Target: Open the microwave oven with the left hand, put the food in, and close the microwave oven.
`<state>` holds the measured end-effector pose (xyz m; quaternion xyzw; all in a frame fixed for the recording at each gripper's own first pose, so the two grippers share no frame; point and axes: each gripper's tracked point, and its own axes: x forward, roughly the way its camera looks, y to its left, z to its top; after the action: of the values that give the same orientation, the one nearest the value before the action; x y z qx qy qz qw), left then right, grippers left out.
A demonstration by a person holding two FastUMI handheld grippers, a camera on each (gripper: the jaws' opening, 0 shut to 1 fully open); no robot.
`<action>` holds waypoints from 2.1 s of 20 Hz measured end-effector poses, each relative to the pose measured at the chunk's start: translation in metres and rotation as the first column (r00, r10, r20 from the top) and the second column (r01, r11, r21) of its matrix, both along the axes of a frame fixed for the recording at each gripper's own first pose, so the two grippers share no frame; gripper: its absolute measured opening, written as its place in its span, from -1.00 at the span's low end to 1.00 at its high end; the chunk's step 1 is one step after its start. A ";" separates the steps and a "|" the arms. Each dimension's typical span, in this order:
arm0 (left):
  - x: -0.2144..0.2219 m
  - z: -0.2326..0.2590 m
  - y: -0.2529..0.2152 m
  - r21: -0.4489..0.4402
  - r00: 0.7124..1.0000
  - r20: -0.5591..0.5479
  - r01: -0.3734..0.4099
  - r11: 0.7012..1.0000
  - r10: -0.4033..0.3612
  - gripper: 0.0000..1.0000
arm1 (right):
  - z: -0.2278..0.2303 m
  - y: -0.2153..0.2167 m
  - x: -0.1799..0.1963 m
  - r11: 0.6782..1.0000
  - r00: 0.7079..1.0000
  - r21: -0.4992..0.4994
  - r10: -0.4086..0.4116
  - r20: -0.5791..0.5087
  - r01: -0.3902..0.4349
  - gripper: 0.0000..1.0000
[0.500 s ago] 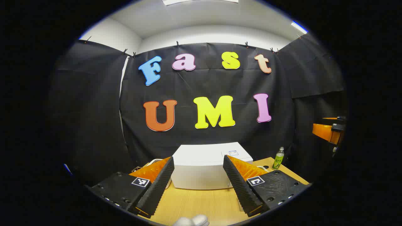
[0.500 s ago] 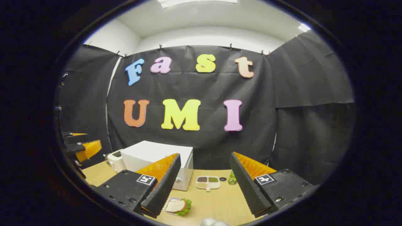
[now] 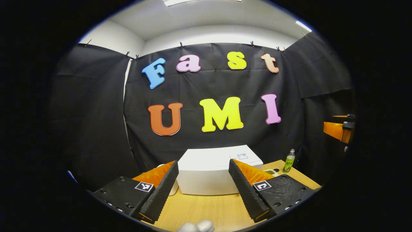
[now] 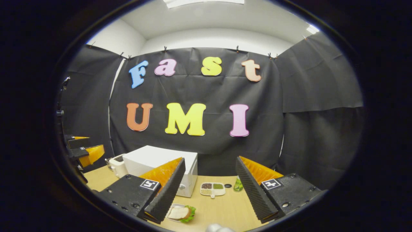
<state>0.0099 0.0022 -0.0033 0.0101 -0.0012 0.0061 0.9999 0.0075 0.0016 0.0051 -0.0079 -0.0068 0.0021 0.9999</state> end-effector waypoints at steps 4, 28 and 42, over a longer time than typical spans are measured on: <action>0.009 -0.010 -0.003 -0.001 1.000 -0.010 -0.001 1.000 0.001 0.93 | 0.001 0.001 0.002 1.000 1.000 0.012 0.006 -0.004 -0.006 0.83; 0.226 -0.235 -0.161 -0.054 0.983 -0.158 0.090 0.994 -0.098 0.77 | 0.008 -0.093 -0.004 0.981 0.980 -0.072 -0.184 -0.079 0.179 0.87; 0.229 -0.237 -0.175 -0.119 0.970 -0.146 0.177 0.977 -0.193 -0.91 | 0.015 -0.082 -0.012 0.981 0.982 -0.098 -0.177 -0.071 0.170 0.89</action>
<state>0.2394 -0.1727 -0.2407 -0.0424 0.0769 -0.0880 0.9922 -0.0048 -0.0808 0.0205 -0.0541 0.0337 -0.0844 0.9944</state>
